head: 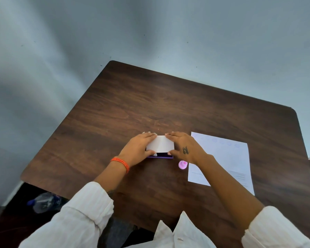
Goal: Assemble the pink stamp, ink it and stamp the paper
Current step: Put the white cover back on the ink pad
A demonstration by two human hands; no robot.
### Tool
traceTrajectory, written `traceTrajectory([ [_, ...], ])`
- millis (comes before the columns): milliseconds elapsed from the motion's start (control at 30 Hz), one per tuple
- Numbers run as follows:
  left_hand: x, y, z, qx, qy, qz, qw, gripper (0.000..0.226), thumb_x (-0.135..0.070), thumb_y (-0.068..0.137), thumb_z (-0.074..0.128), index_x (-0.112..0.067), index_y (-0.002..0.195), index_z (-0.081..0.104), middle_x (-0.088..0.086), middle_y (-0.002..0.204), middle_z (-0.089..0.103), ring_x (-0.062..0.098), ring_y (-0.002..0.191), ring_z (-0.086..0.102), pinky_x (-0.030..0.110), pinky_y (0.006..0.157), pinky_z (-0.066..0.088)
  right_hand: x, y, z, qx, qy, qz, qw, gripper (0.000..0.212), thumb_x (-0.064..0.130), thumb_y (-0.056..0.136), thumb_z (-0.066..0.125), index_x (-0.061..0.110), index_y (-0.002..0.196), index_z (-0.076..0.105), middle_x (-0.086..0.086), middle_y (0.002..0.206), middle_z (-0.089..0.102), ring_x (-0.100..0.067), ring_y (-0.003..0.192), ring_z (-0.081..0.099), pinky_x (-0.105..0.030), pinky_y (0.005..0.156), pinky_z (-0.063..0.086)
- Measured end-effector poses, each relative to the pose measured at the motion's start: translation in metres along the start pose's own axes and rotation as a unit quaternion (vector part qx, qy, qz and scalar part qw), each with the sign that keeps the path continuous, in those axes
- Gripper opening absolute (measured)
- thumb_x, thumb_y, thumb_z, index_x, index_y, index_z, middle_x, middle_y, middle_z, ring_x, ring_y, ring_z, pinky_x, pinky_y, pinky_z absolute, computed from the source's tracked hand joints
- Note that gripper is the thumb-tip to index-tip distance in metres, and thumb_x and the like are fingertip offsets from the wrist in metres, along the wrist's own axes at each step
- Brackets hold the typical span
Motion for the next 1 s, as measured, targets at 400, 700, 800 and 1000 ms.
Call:
traceTrajectory([
  [400, -0.007, 0.002, 0.011, 0.039, 0.008, -0.007, 0.999, 0.07, -0.028, 0.084, 0.063, -0.015, 0.142, 0.025, 0.004, 0.153, 0.028, 0.019, 0.141, 0.022, 0.028, 0.115, 0.013, -0.011, -0.007, 0.017, 0.007, 0.029, 0.019, 0.999, 0.067, 0.03, 0.083, 0.064, 0.019, 0.141, 0.031, -0.002, 0.15, 0.035, -0.021, 0.137, 0.029, -0.032, 0.111, 0.027],
  [700, -0.003, 0.002, 0.015, 0.052, 0.021, -0.016, 0.998, 0.071, -0.03, 0.084, 0.062, -0.018, 0.142, 0.024, 0.003, 0.153, 0.027, 0.019, 0.141, 0.021, 0.032, 0.116, 0.016, -0.011, -0.006, 0.021, 0.004, 0.039, 0.02, 0.999, 0.066, 0.031, 0.083, 0.064, 0.019, 0.14, 0.032, -0.002, 0.15, 0.036, -0.021, 0.137, 0.03, -0.033, 0.111, 0.028],
  [800, -0.002, 0.002, 0.015, 0.05, 0.019, -0.015, 0.998, 0.07, -0.029, 0.084, 0.062, -0.018, 0.142, 0.024, 0.002, 0.153, 0.027, 0.018, 0.141, 0.021, 0.032, 0.116, 0.017, -0.011, -0.006, 0.021, 0.003, 0.04, 0.021, 0.999, 0.066, 0.032, 0.084, 0.063, 0.019, 0.14, 0.032, -0.002, 0.15, 0.036, -0.021, 0.137, 0.03, -0.034, 0.112, 0.028],
  [1000, 0.001, 0.003, 0.017, 0.052, 0.025, -0.01, 0.998, 0.07, -0.03, 0.084, 0.062, -0.017, 0.142, 0.024, 0.002, 0.153, 0.028, 0.018, 0.141, 0.021, 0.033, 0.116, 0.018, -0.01, -0.005, 0.023, 0.007, 0.038, 0.02, 0.999, 0.065, 0.032, 0.084, 0.062, 0.02, 0.141, 0.031, -0.001, 0.15, 0.034, -0.021, 0.138, 0.028, -0.035, 0.112, 0.028],
])
Point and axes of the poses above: each hand's wrist, its own y-axis towards the middle knuckle, its own z-axis out of the palm, x = y × z, the point moved 2 cm from there along y, towards the middle knuckle
